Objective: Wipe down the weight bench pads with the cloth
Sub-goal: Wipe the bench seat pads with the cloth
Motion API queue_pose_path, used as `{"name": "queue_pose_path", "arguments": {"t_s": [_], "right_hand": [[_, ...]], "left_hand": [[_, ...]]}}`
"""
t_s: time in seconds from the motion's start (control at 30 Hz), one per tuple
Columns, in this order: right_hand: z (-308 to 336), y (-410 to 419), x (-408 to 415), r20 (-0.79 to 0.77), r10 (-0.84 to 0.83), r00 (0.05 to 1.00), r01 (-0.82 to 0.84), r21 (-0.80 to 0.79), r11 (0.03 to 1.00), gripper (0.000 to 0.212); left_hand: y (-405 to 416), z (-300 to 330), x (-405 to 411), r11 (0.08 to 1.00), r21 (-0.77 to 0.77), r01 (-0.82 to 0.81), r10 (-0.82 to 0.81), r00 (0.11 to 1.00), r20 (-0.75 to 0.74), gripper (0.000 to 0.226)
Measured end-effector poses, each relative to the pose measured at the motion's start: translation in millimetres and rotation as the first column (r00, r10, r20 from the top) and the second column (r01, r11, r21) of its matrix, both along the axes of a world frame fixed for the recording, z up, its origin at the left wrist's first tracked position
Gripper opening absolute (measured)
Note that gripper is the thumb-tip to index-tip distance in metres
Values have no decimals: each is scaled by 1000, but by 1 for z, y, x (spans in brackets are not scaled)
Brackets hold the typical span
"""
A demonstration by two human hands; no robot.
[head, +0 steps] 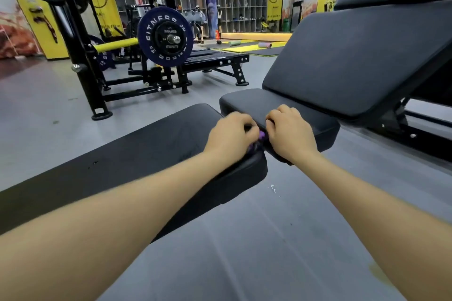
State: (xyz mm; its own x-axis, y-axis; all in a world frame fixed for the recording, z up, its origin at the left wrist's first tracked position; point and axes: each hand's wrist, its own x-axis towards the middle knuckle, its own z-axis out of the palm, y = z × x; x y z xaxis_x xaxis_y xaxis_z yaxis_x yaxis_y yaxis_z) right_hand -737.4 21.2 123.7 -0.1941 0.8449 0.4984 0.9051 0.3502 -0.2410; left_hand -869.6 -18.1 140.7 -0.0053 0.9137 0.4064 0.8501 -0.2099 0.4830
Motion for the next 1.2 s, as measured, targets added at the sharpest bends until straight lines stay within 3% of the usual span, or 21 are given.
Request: {"name": "queue_pose_path", "arguments": {"t_s": [0.13,0.43,0.67,0.97,1.2], "right_hand": [[3,-3,2,-4,17,1000,-18,-36,999,31],[0,1,2,-17,18,1000,-18,-11,1000,30],[0,-1,3,-8,24,1000,-24,-21,999,32],[5,2,3,-6,38,999,-38,-88,995,29],[8,-1,0,-5,21,1000,-22,-121,992,26]], "left_hand": [[21,3,5,984,-68,-164,160,985,-68,23],[-43,-10,-3,997,63,33,-32,999,-15,18],[26,0,-18,975,-56,-216,213,975,-57,28],[-38,-14,-38,1000,15,2,-1,999,-34,21],[34,-9,-64,959,-37,-281,279,960,-34,25]]}}
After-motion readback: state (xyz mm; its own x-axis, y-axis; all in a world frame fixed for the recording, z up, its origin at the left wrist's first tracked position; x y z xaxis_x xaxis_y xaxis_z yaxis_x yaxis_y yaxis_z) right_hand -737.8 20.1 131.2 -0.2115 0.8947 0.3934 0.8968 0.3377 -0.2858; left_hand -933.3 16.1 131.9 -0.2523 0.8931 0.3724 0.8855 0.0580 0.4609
